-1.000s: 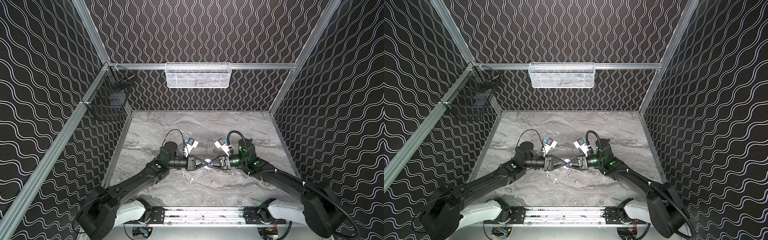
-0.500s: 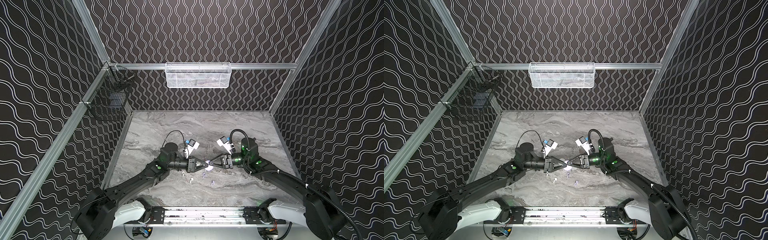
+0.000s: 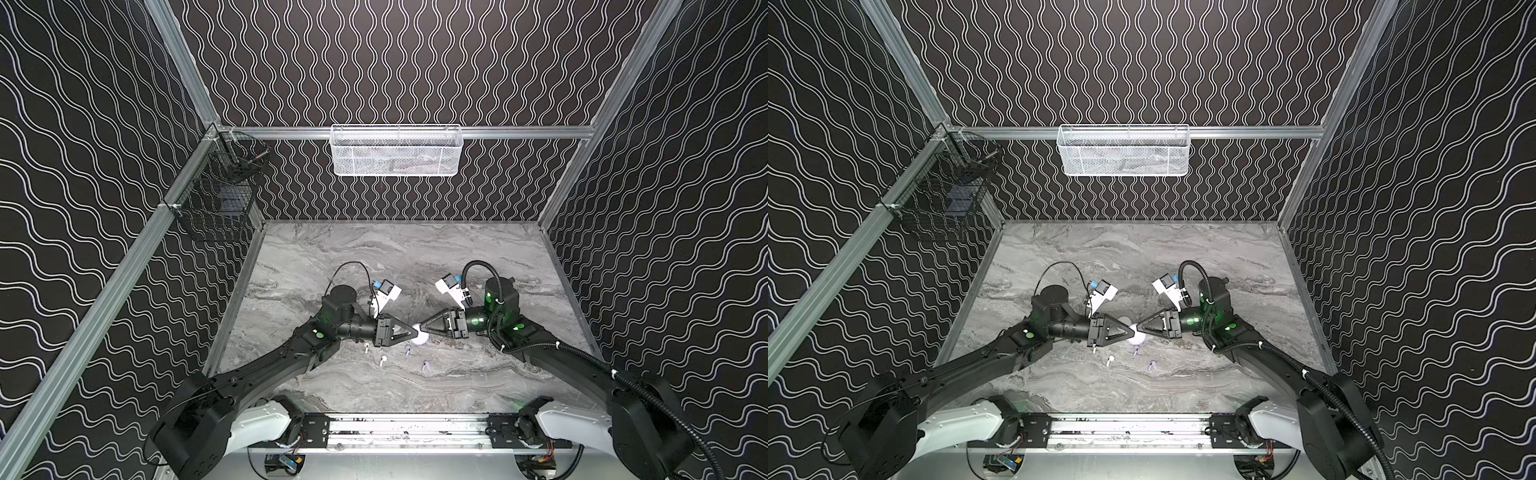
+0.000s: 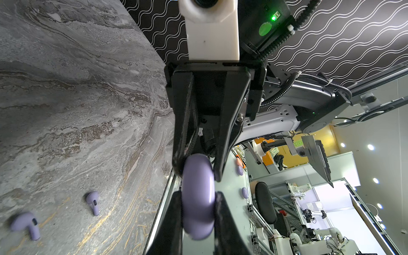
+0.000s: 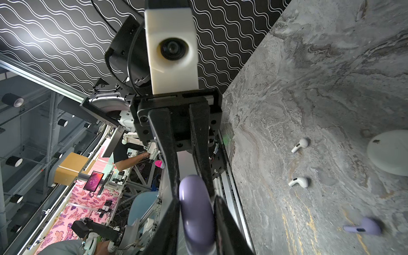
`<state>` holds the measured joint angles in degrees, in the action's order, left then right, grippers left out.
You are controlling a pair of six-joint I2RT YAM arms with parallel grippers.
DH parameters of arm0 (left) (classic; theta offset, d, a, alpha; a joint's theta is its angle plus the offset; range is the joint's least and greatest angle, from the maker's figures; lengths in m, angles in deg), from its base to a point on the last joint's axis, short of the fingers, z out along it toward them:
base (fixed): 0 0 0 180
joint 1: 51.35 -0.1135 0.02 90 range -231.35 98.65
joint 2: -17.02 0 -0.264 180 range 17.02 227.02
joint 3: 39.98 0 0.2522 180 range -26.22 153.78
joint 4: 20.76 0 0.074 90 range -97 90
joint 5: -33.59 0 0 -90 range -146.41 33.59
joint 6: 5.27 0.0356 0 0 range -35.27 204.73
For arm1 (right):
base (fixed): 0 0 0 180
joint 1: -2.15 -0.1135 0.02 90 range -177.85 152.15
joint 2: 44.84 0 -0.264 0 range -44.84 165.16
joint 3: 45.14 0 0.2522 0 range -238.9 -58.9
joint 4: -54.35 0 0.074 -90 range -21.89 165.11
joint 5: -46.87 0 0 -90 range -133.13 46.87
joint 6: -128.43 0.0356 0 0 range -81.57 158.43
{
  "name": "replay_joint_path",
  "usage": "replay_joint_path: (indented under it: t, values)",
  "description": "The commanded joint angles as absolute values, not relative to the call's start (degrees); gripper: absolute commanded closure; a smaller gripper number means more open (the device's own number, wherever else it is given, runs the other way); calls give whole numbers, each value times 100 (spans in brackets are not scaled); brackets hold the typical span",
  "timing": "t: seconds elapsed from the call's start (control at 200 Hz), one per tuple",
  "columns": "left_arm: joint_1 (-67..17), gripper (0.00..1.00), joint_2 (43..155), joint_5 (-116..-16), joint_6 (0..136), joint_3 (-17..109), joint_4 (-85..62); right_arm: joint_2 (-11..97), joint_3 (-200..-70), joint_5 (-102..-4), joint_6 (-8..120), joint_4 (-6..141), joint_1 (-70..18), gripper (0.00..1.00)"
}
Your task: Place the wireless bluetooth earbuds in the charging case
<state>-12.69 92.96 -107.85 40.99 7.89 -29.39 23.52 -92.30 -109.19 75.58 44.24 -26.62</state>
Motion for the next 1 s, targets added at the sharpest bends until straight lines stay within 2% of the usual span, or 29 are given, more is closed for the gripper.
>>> replay_joint_path:
  t: [0.0, 0.21, 0.49, 0.631, 0.721, 0.766, 0.811, 0.996]
  values:
    - [-1267, 88, 9386, -10650, 3998, 840, -3187, 2325, -9203, -11274, 7774, 3853, -2676, 71]
    - [-1267, 88, 9456, -10712, 3869, 831, -3422, 2380, -9152, -11349, 7983, 3578, -2685, 71]
    - [-1267, 88, 9489, -10677, 3884, 906, -3409, 2346, -9132, -11357, 8043, 3510, -2685, 82]
    - [-1267, 87, 9496, -10706, 3909, 954, -3402, 2289, -9167, -11318, 8061, 3560, -2685, 84]
    - [-1273, 75, 9464, -10736, 3933, 973, -3407, 2241, -9215, -11199, 8049, 3671, -2685, 84]
    - [-1275, 63, 9431, -10708, 3934, 981, -3405, 2207, -9235, -11136, 8011, 3756, -2685, 85]
    - [-1276, 56, 9416, -10695, 3923, 981, -3430, 2175, -9247, -11092, 8023, 3763, -2685, 85]
    - [-1285, 50, 9272, -10665, 3833, 990, -3565, 2077, -9229, -10912, 8122, 3688, -2650, 84]
